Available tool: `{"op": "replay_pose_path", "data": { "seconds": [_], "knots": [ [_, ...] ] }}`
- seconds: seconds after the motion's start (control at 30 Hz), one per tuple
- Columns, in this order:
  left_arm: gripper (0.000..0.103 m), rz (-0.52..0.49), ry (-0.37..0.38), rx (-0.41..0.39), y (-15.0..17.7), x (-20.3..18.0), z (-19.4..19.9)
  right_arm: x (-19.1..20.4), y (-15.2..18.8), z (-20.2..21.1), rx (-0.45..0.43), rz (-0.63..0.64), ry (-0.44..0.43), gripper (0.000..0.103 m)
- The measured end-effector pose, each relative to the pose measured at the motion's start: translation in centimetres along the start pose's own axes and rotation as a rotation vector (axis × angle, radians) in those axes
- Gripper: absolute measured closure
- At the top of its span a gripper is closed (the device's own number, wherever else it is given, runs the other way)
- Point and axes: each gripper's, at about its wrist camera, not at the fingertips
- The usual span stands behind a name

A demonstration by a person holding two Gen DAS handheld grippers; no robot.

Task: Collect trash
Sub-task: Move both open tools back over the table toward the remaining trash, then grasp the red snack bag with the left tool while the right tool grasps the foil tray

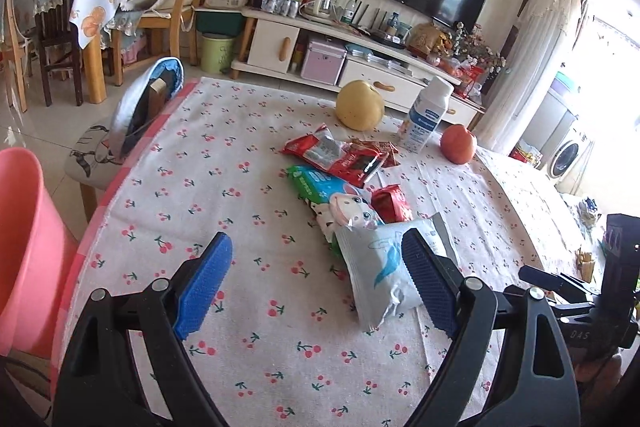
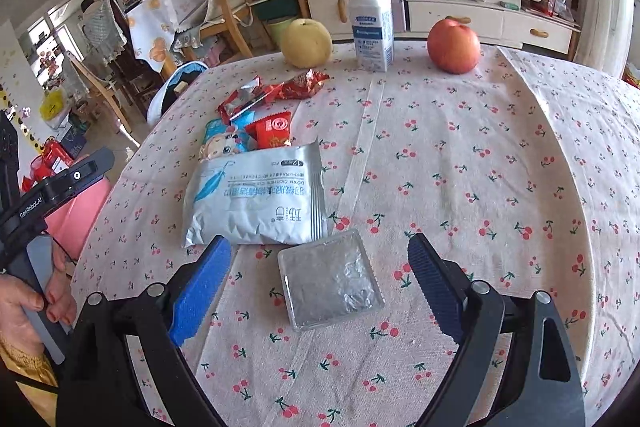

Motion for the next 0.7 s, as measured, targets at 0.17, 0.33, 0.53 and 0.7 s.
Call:
{"op": "replay_pose_path", "data": {
  "seconds": [0.17,0.33,0.53,0.7],
  "knots": [
    [0.016,-0.073,0.047,0.033,0.2,-1.7,-1.3,1.3,0.9,-1.8,0.056,0.098,0.049,0.014],
    [0.016,-0.132,0.060,0.056,-0.1,-2.8,-2.7,0.1,1.2,-2.8,0.086,0.088,0.091,0.014],
    [0.016,-0.111,0.035,0.076,-1.3,-2.7,-5.2,-0.4,1.4,-4.4,0.119,0.094,0.121,0.011],
    [0.016,-0.018,0.077,0.118,-2.3,-2.7,-7.7,-0.1,1.2,-4.7,0.113,0.109,0.143,0.010]
  ]
}}
Point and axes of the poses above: each gripper's, at about its wrist camera, not at the fingertips, and z roughly against the way its jaws point, x to its left, y to its underside, and after that the axes turned 3 degrees about -z, right-handed
